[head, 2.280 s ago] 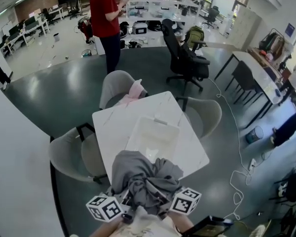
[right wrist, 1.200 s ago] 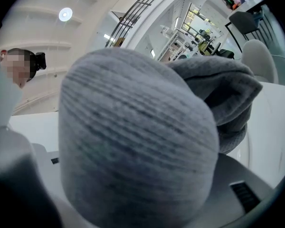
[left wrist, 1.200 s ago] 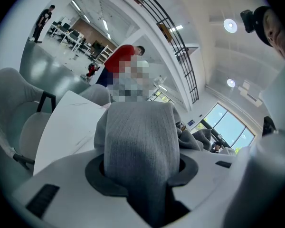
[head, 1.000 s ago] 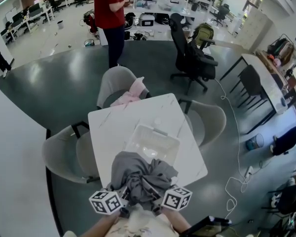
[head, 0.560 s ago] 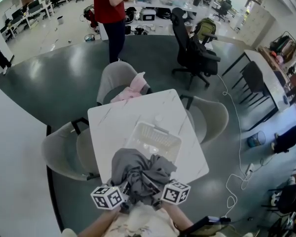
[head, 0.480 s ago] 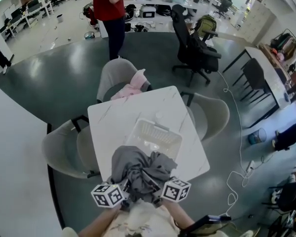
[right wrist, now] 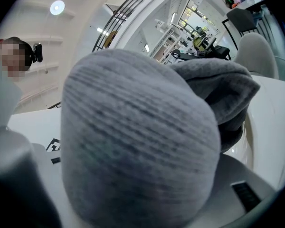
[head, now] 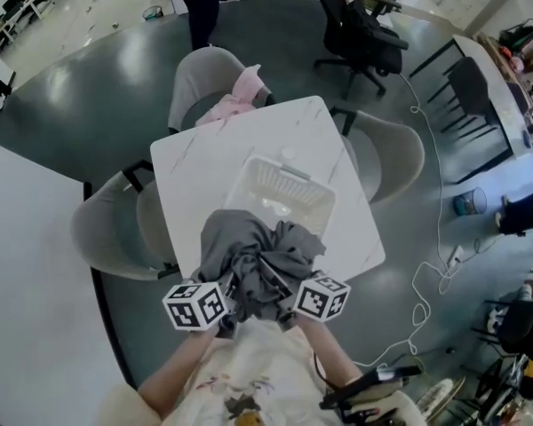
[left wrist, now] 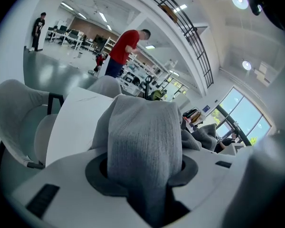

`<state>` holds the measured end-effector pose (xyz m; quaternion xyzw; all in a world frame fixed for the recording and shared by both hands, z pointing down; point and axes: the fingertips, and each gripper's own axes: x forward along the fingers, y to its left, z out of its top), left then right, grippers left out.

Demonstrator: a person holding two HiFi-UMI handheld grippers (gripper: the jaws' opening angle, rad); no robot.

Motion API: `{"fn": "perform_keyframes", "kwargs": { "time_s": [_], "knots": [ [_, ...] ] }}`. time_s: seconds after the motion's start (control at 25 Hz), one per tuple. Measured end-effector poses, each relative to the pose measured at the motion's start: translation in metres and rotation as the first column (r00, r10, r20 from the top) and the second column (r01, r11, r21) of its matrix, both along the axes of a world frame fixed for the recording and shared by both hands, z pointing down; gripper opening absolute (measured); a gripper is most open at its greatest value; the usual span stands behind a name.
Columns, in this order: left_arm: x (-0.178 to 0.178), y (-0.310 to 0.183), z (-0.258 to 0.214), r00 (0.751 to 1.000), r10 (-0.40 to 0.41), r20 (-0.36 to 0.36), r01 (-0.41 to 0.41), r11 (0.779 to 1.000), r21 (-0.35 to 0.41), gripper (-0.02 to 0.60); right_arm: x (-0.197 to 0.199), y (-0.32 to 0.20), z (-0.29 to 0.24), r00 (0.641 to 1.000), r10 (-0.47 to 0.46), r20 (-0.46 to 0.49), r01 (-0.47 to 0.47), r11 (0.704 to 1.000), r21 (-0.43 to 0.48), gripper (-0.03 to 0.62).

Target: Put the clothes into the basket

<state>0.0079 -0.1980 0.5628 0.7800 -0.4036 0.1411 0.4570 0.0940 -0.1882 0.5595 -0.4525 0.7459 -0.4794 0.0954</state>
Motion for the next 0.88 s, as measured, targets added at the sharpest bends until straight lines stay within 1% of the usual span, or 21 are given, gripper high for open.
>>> {"fn": "perform_keyframes", "kwargs": {
  "time_s": [0.32,0.44,0.52,0.64,0.72,0.88],
  "knots": [
    [0.006,-0.004,0.009,0.998,0.014,0.054,-0.010,0.997,-0.078,0.186,0.006,-0.007,0.012,0.997,-0.041,-0.064,0.039,0.998,-0.041,0.244],
    [0.005,-0.005,0.008,0.995,0.006,0.101,0.002,0.997,-0.079,0.186,0.006,-0.009,0.013,0.994,-0.065,-0.092,0.059,0.996,-0.066,0.244],
    [0.005,-0.007,0.012,0.990,0.003,0.143,0.011,0.995,-0.096,0.186,0.008,-0.012,0.020,0.991,-0.072,-0.109,0.060,0.992,-0.113,0.244],
    [0.009,-0.011,0.022,0.979,0.011,0.203,0.019,0.989,-0.144,0.186,0.015,-0.017,0.030,0.992,-0.038,-0.123,0.015,0.983,-0.182,0.244],
    [0.012,-0.014,0.028,0.974,0.021,0.227,0.018,0.986,-0.166,0.186,0.019,-0.019,0.035,0.992,-0.007,-0.126,-0.020,0.977,-0.213,0.244],
    [0.018,-0.020,0.035,0.966,0.025,0.259,0.020,0.985,-0.170,0.184,0.028,-0.022,0.045,0.987,0.032,-0.160,-0.072,0.965,-0.253,0.244]
  ]
}}
